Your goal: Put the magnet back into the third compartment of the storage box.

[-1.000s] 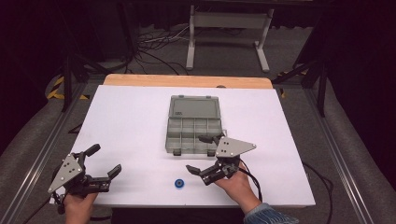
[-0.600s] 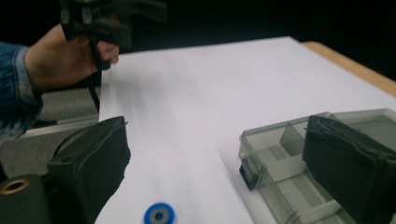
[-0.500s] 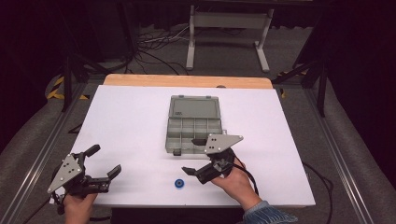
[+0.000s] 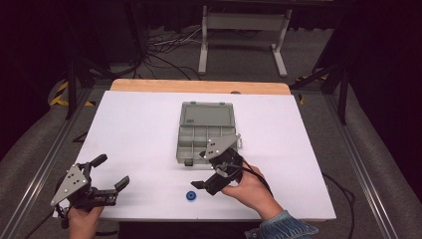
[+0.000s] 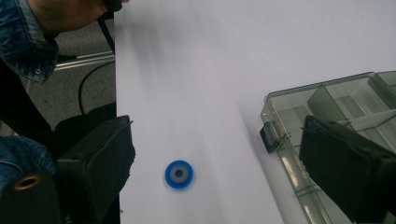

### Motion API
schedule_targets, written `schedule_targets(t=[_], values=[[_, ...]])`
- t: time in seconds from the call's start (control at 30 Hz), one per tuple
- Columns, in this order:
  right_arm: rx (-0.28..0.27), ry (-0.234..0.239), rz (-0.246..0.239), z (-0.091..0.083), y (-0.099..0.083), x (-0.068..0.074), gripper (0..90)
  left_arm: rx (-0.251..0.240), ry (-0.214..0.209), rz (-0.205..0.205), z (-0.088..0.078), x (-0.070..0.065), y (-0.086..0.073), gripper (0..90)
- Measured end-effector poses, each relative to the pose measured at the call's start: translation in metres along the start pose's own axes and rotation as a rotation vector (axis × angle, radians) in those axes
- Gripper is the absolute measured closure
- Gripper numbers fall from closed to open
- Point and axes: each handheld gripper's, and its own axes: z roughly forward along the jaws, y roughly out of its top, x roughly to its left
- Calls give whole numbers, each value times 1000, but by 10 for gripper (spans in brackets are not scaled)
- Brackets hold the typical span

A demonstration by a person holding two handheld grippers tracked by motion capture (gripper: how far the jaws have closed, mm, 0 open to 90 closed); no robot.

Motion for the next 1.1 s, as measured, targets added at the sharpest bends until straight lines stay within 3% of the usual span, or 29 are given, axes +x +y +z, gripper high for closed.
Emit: schedule_targets(t=[0.17, 0.3, 0.57, 0.73, 0.83, 1.1], values=[[139, -4, -6, 9, 3, 0, 159, 1, 0, 1, 0, 0, 0, 1], [164, -5, -18, 12, 5, 1, 160, 7, 4, 0, 0, 0, 0, 2], [265, -5, -35, 21, 6, 2, 156, 6, 0, -4, 0, 0, 0, 2], [332, -34, -40, 26, 7, 4, 158, 6, -5, -3, 0, 0, 0, 2], [359, -17, -33, 29, 6, 4, 162, 6, -7, -1, 0, 0, 0, 2], [348, 28, -18, 40, 2, 4, 175, 0, -5, 0, 0, 0, 0, 2]])
